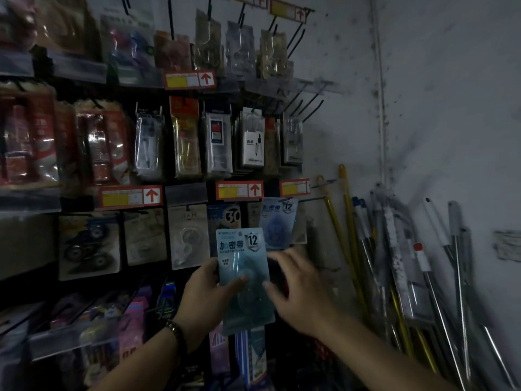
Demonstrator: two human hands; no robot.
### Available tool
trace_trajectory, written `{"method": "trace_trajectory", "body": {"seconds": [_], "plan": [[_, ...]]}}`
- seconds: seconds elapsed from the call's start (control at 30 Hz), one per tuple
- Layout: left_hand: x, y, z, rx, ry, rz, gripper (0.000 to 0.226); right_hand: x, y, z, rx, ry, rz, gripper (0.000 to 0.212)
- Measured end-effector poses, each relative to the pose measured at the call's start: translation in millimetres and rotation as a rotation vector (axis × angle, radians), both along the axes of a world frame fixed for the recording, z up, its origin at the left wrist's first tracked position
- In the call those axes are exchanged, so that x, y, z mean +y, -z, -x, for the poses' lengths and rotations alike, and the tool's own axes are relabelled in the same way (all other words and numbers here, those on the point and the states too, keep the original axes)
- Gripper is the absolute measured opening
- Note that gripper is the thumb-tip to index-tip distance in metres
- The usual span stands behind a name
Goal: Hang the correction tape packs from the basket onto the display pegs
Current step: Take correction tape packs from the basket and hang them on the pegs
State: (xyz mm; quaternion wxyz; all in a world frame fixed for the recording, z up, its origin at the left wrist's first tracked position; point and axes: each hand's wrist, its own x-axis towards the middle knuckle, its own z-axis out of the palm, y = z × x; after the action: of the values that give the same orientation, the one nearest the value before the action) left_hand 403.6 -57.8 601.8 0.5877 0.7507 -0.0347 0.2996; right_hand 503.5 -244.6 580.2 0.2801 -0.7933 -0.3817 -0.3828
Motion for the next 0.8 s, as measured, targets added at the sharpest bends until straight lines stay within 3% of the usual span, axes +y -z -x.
{"method": "trace_trajectory", "body": {"seconds": [0.17,0.33,0.5,0.63,0.8], "plan": [[-22.4,2.8,-14.2,-0.041,0.098,0.057,0.032,-1.3,23.8,32.0,0.047,-0.009,0.062,0.091],[-31.0,0.8,-24.1,-0.048,0.133,-0.004,0.027,-3.9,23.8,10.8,-0.018,0.052,-0.037,0.084],[-19.4,1.3,-25.9,0.016,-0.062,-0.238,0.029,-12.6,7.3,-20.1,0.088,0.149,-0.206,0.076],[-4.6,6.5,-21.4,0.024,-0.138,-0.483,0.013,-15.6,-8.6,-41.1,0.073,0.245,-0.184,0.078],[4.7,8.6,-17.8,0.047,-0.168,-0.563,0.010,-13.6,-20.0,-57.0,0.021,0.316,-0.133,0.078]]}}
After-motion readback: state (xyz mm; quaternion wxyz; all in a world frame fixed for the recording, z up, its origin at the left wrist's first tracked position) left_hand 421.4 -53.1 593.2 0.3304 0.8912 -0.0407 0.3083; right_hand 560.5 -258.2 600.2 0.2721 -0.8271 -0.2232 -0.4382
